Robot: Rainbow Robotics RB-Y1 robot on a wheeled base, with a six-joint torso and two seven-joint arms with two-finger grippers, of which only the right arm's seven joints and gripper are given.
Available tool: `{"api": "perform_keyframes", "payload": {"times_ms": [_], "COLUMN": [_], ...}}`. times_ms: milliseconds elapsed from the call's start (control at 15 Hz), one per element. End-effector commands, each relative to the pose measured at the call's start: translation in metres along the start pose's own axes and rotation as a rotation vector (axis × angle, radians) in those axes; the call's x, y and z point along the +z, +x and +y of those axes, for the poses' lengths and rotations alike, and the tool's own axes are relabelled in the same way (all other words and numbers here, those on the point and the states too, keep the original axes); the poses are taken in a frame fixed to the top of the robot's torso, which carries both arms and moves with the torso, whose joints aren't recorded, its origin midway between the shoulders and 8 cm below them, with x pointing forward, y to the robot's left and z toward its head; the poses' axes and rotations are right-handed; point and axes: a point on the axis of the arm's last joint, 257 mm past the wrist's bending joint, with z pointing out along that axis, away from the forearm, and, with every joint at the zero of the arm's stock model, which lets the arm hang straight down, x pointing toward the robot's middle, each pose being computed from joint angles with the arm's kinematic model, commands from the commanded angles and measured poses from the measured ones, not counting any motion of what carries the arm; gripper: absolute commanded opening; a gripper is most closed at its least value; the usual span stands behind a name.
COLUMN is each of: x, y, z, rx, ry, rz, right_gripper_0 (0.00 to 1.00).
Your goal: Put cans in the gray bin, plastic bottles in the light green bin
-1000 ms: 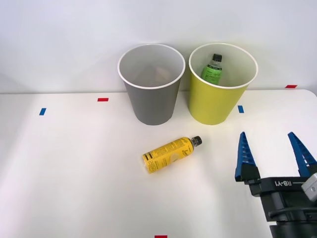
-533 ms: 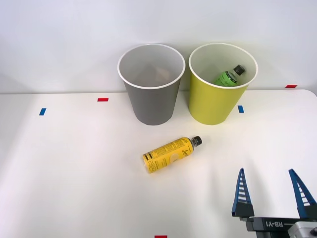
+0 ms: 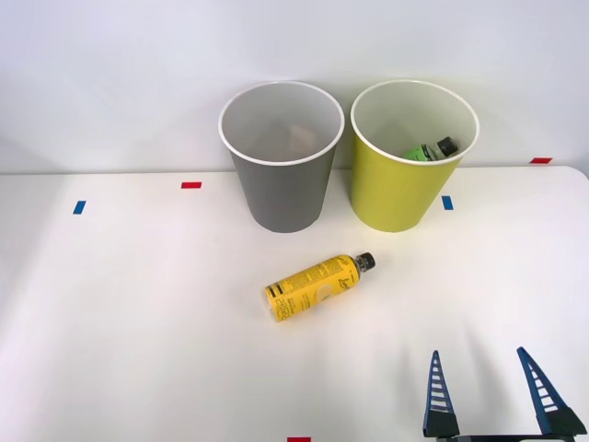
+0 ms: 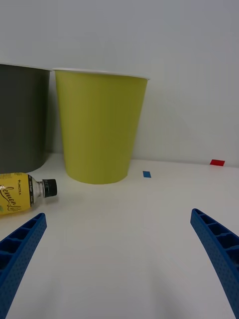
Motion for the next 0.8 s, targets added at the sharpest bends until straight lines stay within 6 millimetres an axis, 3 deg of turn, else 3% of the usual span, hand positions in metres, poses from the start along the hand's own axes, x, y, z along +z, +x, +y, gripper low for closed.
{"api": "perform_keyframes", "payload": {"times_ms": [67,333,467,800], "x": [0.000,0.002,-0.002,-0.024], "y": [0.012,0.014,0.013,0.016], "z": [0.002,0.007,0.011,0.003], "rx": [-0.048,-0.055,0.061,0.171], "ry": [-0.030,-0.046,-0.083,-0.137], "rz": [-0.013,-0.029,-0.030,0.001], "right_gripper_0": [1.00,1.00,1.00,1.00]}}
